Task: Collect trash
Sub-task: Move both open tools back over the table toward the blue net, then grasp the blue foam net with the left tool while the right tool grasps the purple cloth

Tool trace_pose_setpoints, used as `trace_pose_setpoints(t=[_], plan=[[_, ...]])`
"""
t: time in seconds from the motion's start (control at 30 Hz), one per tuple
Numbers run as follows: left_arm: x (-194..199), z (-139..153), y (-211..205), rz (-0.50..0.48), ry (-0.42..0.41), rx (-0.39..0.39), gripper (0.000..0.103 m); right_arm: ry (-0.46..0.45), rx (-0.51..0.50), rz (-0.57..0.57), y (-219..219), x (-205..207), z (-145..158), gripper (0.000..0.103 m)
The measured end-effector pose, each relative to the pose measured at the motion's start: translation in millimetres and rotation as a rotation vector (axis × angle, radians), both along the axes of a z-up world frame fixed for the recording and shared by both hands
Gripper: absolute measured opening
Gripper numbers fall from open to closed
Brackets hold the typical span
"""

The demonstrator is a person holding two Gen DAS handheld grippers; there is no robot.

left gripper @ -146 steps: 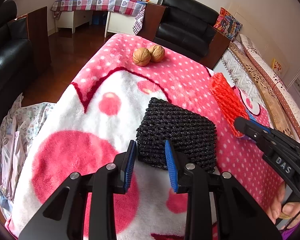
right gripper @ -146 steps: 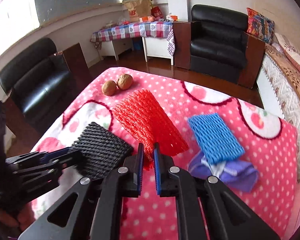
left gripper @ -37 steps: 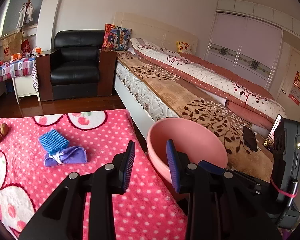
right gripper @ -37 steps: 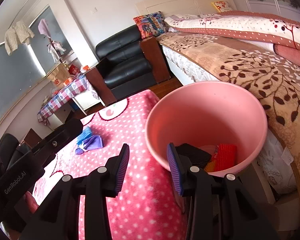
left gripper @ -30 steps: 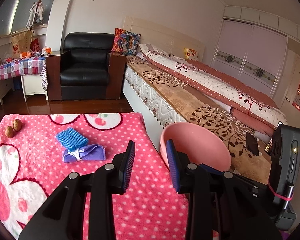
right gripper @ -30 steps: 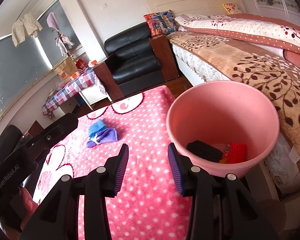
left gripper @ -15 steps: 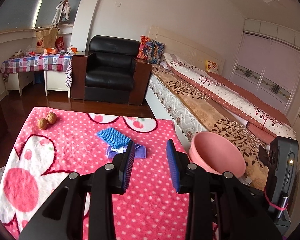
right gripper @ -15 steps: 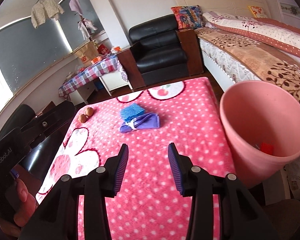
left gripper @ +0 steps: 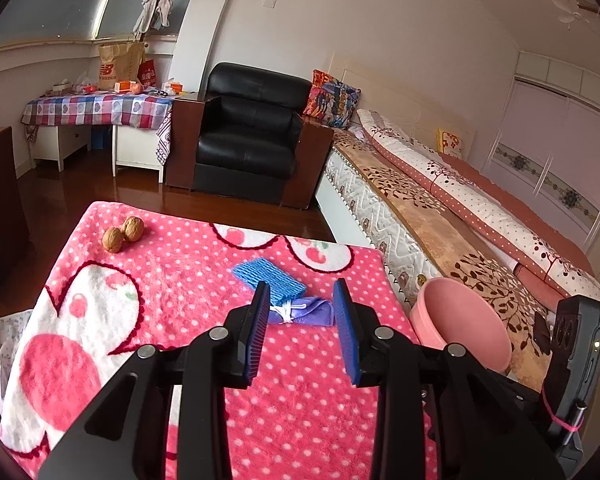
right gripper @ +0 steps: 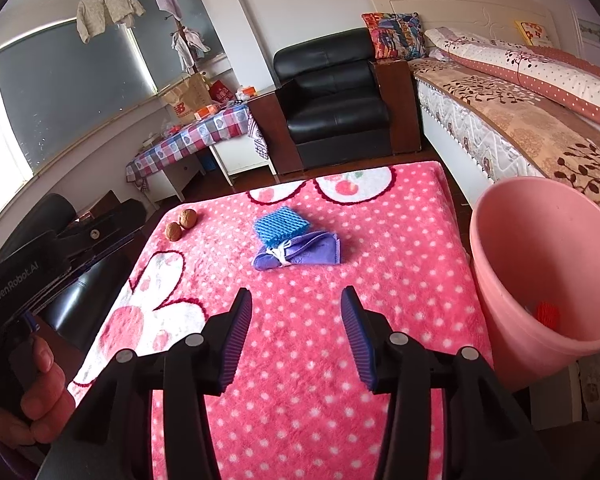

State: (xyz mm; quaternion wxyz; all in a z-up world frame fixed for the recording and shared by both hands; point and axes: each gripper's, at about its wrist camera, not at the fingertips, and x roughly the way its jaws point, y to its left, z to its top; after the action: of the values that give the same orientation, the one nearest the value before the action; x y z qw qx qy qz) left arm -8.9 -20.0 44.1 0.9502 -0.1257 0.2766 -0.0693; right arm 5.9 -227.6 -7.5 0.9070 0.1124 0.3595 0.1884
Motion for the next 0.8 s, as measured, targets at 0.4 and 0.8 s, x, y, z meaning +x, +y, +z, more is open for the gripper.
trace_pose_setpoints(t=[0.4,0.8], plan=[[57,-19,52,0.103,0.110,-0.086,0.033,0.046,-0.040,0.056,13,77,-24,0.055],[122,-68,54,0.077,0.313,-0.186,0.033,0.107,-0.090,0.158,51,138,-72,0.055]])
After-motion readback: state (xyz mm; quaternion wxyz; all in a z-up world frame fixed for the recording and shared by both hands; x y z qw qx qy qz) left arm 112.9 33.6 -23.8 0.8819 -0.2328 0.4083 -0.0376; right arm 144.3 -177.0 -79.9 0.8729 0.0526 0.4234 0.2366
